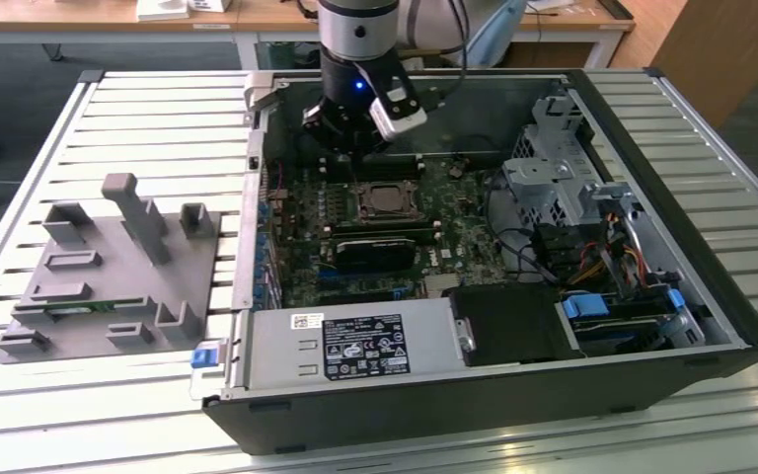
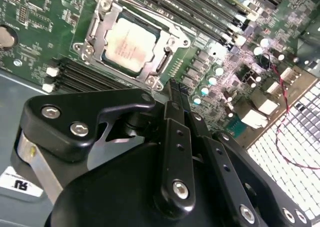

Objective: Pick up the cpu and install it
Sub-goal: 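Install the first cpu locking lever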

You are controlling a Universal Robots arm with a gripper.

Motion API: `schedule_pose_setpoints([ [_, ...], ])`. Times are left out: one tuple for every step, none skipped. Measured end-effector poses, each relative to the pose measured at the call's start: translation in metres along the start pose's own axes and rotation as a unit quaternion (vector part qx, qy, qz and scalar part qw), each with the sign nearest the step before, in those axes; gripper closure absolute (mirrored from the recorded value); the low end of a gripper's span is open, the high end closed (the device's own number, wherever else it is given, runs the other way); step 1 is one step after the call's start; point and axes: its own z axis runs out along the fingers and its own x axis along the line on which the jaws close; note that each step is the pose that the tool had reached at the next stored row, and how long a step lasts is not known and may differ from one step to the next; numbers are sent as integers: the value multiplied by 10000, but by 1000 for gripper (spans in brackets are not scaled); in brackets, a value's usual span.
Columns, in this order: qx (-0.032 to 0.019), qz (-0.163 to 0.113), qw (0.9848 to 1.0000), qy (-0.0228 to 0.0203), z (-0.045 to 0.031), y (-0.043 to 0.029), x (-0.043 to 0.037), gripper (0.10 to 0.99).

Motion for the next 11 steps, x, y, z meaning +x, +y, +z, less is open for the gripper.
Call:
schedule_pose_setpoints([
  [0,0,10000,-2,1,4,15,980],
  [0,0,10000,-3,3,9,30,980],
  [0,0,10000,-3,4,17,39,980],
  [-1,0,10000,-3,6,23,50,980],
  [-1,0,10000,-3,6,30,62,980],
  [0,0,10000,-3,7,39,74,980],
  [-1,-1,10000,-3,8,45,91,980],
  [-1,0,10000,-4,10,48,103,980],
  [-2,0,10000,-4,13,53,116,980],
  [-2,1,10000,-5,15,59,133,980],
  [-1,0,10000,-4,16,68,149,980],
])
